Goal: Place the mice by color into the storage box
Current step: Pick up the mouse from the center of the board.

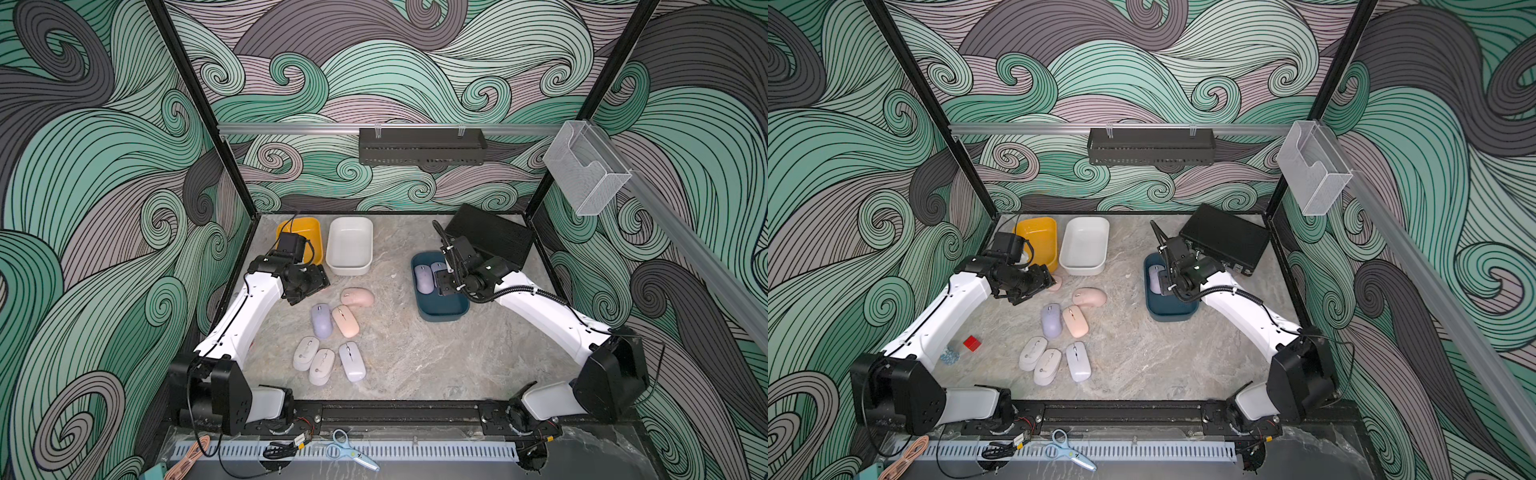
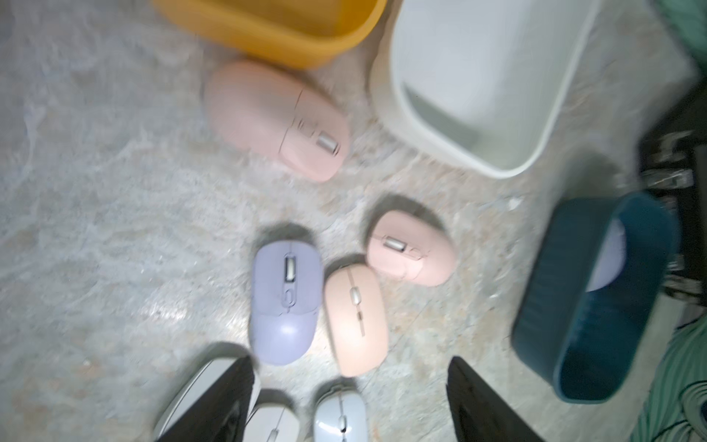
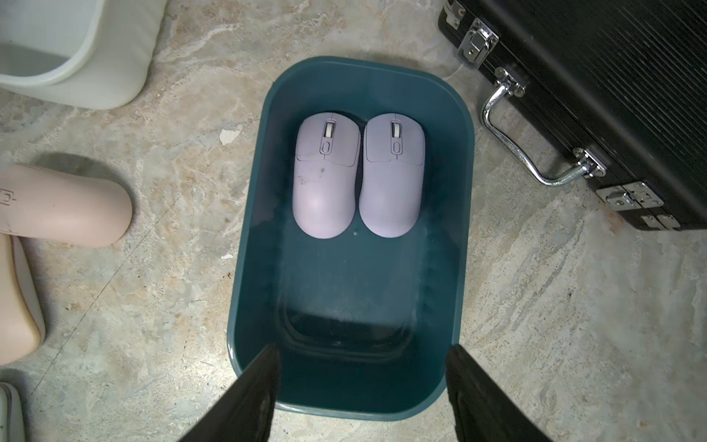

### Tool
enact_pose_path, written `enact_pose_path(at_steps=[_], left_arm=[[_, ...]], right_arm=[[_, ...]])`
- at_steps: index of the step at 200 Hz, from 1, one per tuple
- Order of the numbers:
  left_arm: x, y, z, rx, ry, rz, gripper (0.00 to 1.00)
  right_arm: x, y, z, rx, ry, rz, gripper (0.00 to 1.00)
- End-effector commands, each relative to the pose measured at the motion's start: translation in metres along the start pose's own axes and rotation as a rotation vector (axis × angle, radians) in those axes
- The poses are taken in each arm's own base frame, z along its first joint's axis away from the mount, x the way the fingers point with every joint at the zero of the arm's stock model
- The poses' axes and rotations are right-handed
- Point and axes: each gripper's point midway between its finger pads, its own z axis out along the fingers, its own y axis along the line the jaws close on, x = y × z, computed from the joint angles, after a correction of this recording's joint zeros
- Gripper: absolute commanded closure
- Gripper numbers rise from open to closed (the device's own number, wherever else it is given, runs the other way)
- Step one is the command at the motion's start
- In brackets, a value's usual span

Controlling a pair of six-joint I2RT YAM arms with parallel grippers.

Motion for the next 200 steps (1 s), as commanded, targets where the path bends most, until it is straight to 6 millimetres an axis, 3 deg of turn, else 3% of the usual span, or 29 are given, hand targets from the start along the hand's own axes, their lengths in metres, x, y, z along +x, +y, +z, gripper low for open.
enact_pose_path(at_steps=[1,45,70,87,200], left_arm=[[0.027,0.03,0.018,-0.126,0.119,-0.002,0.21],[0.032,0.025,0.051,-0.158,0.208,0.037,0.21],[0.026,0.029,0.066,-0.265,0.209,0.085,0.21],[0.023,0.037,0.074,-0.318,0.195,0.061,0.27],[0.022,0.036,0.095,-0.391,0.154,0.111,0.29]], right_arm=[[-0.01,0.002,-0.001,-0.018,-0.052,0.014,0.3],[-0.003,0.012,0.002,-0.077,-0.044,-0.002,0.22],[0.0,0.015,0.004,-0.097,-0.053,-0.002,0.17],[0.001,0.015,0.004,-0.098,-0.049,-0.005,0.17],[0.002,0.019,0.001,-0.128,-0.047,0.0,0.17]])
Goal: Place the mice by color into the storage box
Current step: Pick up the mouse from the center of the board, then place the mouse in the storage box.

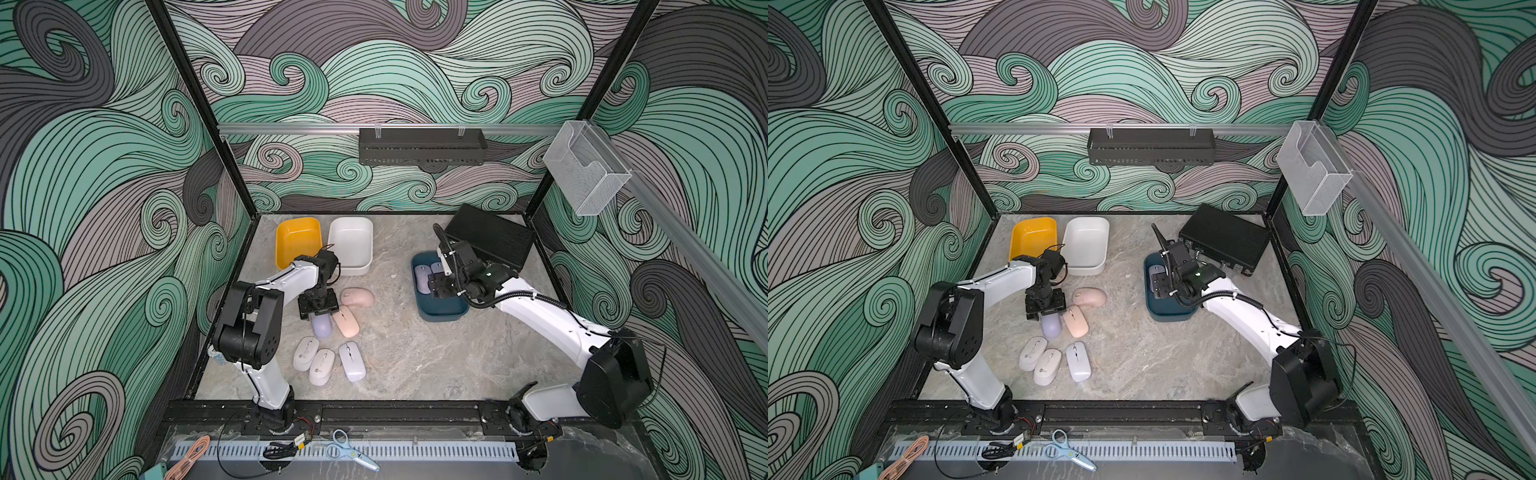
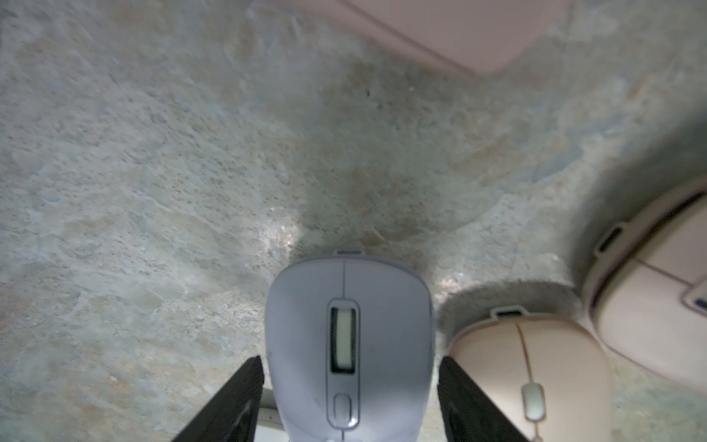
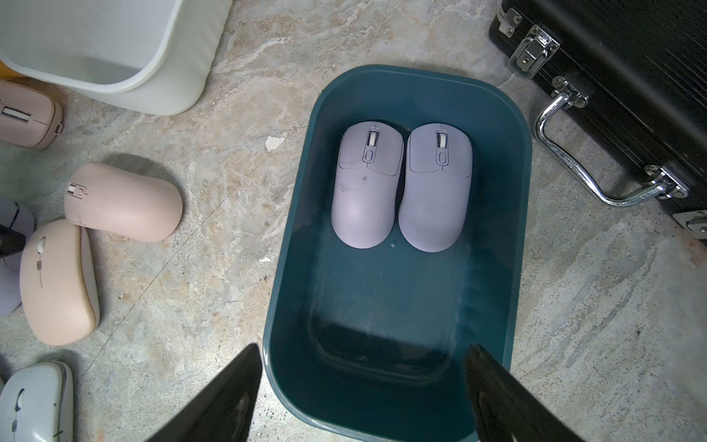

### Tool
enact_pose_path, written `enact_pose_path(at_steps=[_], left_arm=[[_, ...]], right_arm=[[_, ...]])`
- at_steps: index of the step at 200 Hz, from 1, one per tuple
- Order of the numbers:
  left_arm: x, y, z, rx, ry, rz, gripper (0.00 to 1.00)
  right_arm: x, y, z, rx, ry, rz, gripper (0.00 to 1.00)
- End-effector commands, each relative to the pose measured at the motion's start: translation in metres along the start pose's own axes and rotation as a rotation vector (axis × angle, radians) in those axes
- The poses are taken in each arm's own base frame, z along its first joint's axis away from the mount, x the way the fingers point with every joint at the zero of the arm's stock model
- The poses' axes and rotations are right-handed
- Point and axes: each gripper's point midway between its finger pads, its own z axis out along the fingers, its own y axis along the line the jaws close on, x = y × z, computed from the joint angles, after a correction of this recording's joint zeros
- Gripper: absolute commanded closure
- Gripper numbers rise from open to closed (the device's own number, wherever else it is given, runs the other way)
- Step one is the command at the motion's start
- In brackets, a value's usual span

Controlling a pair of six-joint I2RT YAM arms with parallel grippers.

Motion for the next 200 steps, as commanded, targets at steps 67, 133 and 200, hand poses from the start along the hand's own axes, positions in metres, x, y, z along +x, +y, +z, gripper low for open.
enact_pose_path(at_steps=[67,133,200], left_arm=[[-0.001,0.004,0.006,-0.003,-0.053,-0.067,0.45],[-0.017,0.003,-0.072,0.072,-0.203,-0.061,0.51],[-0.016,-0.16,-0.171,0.39,-0.356,0.174,0.52]], right_arm=[[-0.006,0.004,-0.013,-0.034,-0.024,0.013,0.18],[-0.012,0.003,-0.022,-0.034,-0.036,0.031,0.18],[-0.021,-0.054,-0.037,0.074,-0.084,0.275,0.19]])
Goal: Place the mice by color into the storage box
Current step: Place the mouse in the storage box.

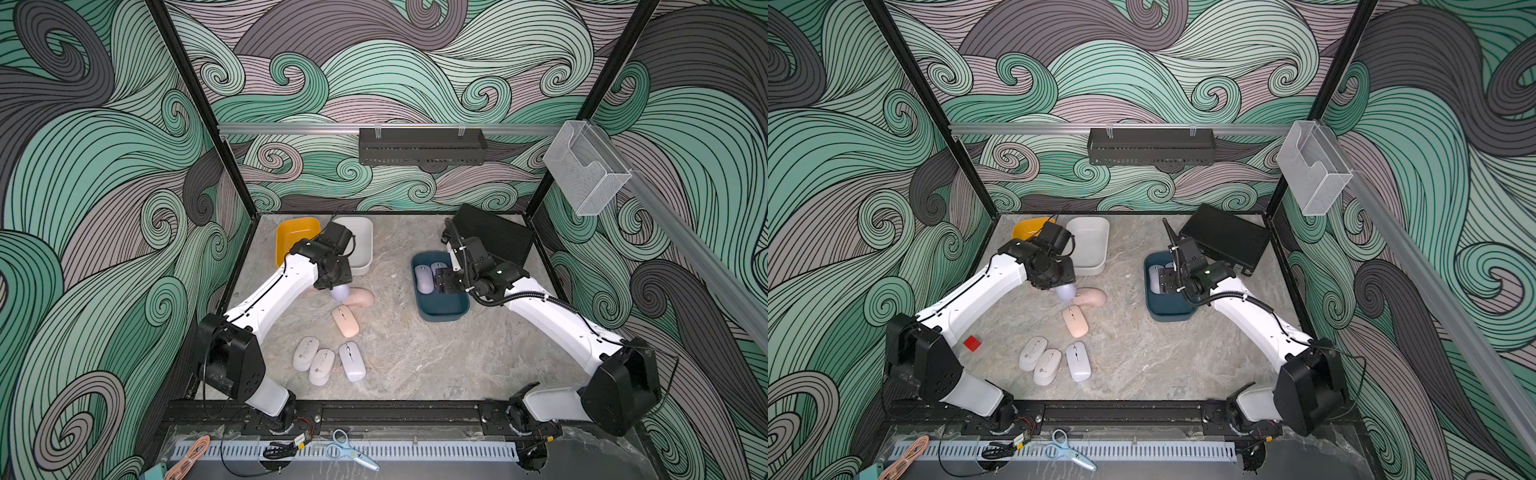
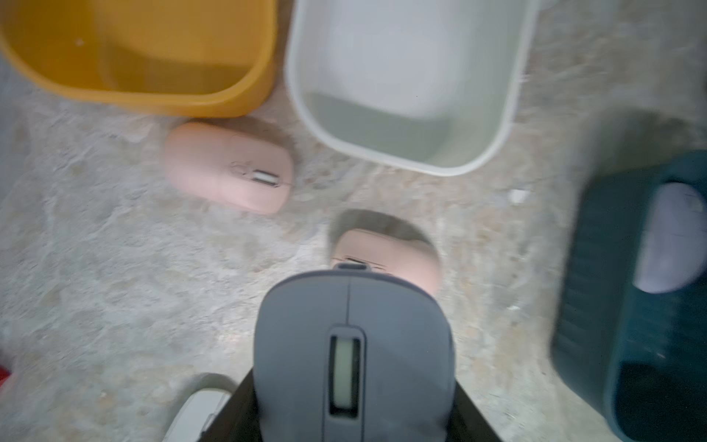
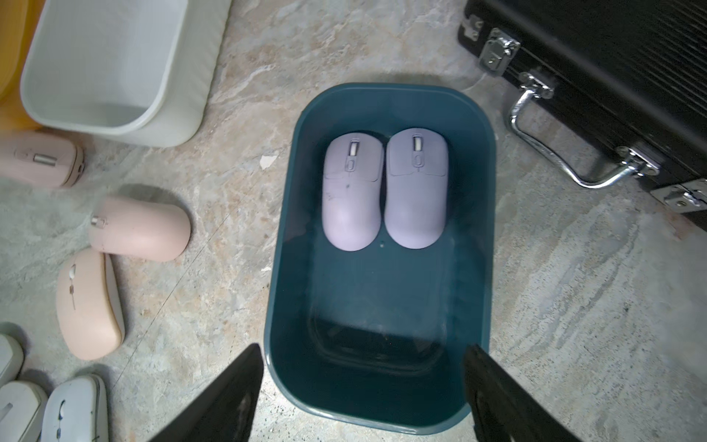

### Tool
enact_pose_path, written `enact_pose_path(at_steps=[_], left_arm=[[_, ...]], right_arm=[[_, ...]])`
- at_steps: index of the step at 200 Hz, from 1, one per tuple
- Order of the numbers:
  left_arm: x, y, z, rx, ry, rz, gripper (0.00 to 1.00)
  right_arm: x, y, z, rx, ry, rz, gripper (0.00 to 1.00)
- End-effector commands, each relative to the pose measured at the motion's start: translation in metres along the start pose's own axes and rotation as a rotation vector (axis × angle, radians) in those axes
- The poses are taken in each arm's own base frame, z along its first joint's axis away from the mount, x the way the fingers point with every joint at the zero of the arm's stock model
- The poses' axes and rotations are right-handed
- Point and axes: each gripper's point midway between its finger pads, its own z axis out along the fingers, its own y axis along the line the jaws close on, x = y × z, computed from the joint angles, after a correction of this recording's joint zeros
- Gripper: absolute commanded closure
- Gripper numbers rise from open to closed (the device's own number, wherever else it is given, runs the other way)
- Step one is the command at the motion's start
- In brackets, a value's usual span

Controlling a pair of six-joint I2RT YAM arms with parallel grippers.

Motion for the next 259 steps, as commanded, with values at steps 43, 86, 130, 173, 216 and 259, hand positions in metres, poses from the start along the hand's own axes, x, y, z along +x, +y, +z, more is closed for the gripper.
enact_pose_path(at_steps=[43,86,130,173,216,259], left_arm=[[-0.006,-0.176,0.029,0.197,0.007,0.109,0.53],[0.018,-0.236,0.065,0.212,0.087,0.175,0.55],[0.043,-0.25,0.096,0.166,0.117,0.22,0.55],[0.068,-0.247,0.111,0.108,0.155,0.232,0.55],[0.09,-0.234,0.125,0.008,0.179,0.261,0.55],[0.1,-0.216,0.126,-0.074,0.208,0.27,0.56]], right_arm=[[-0.006,-0.096,-0.031,0.191,-0.143,0.381,0.18],[0.01,-0.121,-0.033,0.186,-0.181,0.491,0.19],[0.015,-0.117,-0.027,0.147,-0.17,0.493,0.18],[0.011,-0.113,-0.027,0.115,-0.179,0.494,0.18],[0.009,-0.111,-0.027,0.098,-0.188,0.488,0.18],[0.012,-0.109,-0.027,0.086,-0.194,0.481,0.18]])
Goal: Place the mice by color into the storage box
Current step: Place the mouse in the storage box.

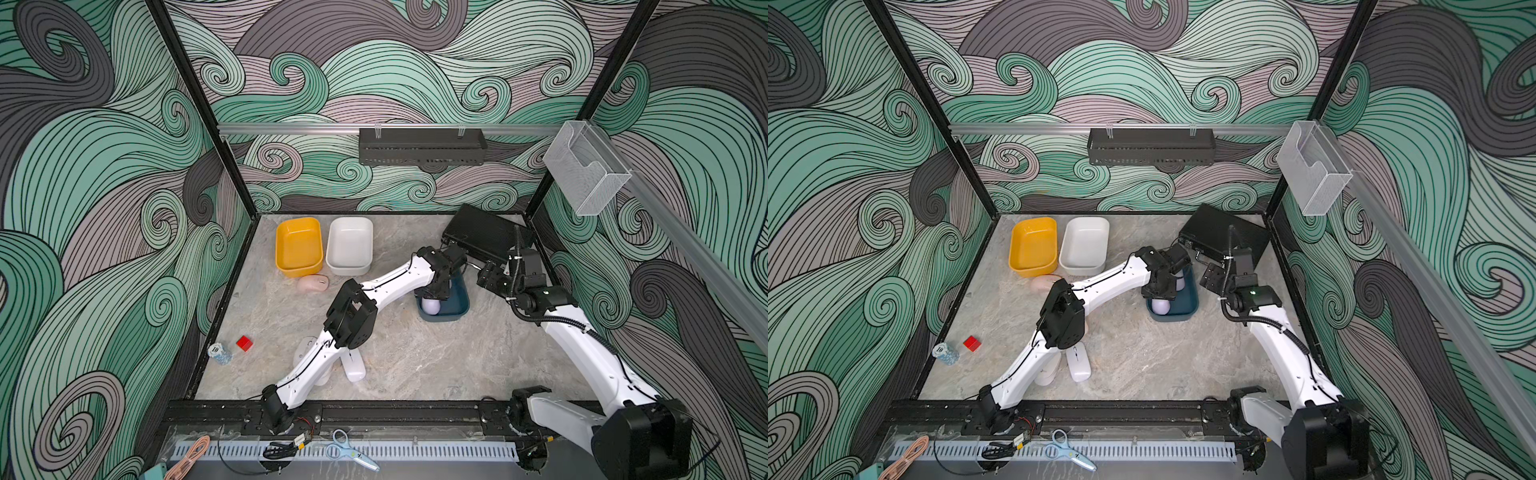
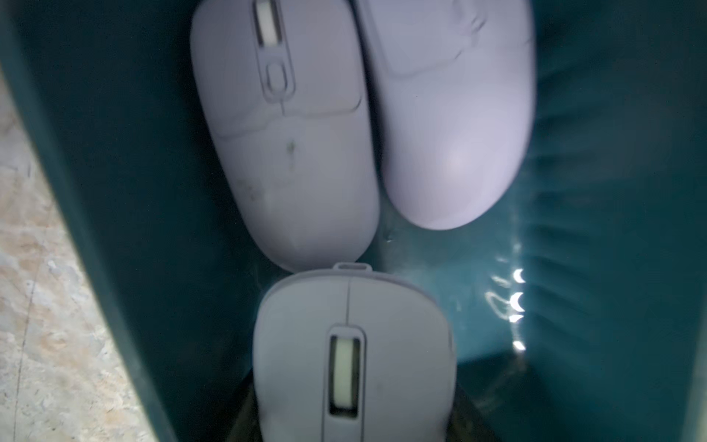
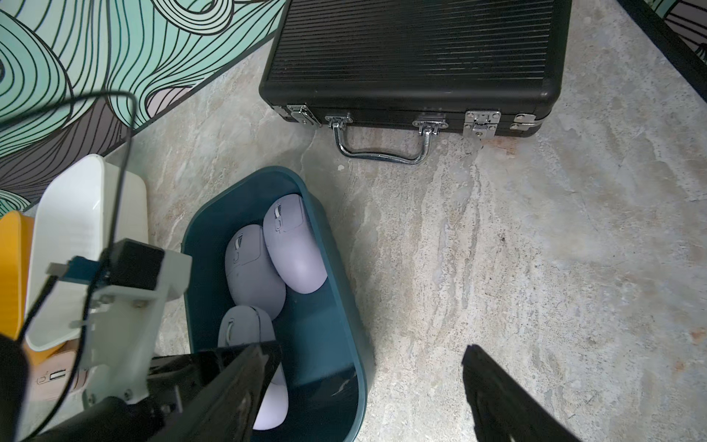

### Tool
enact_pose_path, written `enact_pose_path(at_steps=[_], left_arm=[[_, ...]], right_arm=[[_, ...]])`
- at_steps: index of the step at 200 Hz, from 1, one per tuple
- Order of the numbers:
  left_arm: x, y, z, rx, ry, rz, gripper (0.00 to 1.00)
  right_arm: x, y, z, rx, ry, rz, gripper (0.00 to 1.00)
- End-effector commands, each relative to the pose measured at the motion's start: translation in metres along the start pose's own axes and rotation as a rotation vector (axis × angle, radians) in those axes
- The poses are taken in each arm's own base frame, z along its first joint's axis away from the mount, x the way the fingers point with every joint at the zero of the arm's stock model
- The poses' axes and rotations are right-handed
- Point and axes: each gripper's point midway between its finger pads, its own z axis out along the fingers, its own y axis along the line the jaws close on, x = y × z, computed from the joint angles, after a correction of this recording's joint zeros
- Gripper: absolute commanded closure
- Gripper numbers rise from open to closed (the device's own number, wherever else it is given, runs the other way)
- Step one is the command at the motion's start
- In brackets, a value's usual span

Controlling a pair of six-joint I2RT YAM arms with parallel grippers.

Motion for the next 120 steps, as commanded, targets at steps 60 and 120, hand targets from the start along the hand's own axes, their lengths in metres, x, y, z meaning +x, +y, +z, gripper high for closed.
enact_pose_path(at_steps=[60,120], left_arm=[[0.028,0.029,-0.009,-0.149,0.058,0.027,0.55],[0.037,0.03,0.007,-0.167,0.091,0.037,0.49]], right_arm=[[0.002,0.001,-0.005,-0.033,-0.013,0.01,0.18],[0.002,0.004,-0.005,-0.051,-0.011,0.014,0.18]])
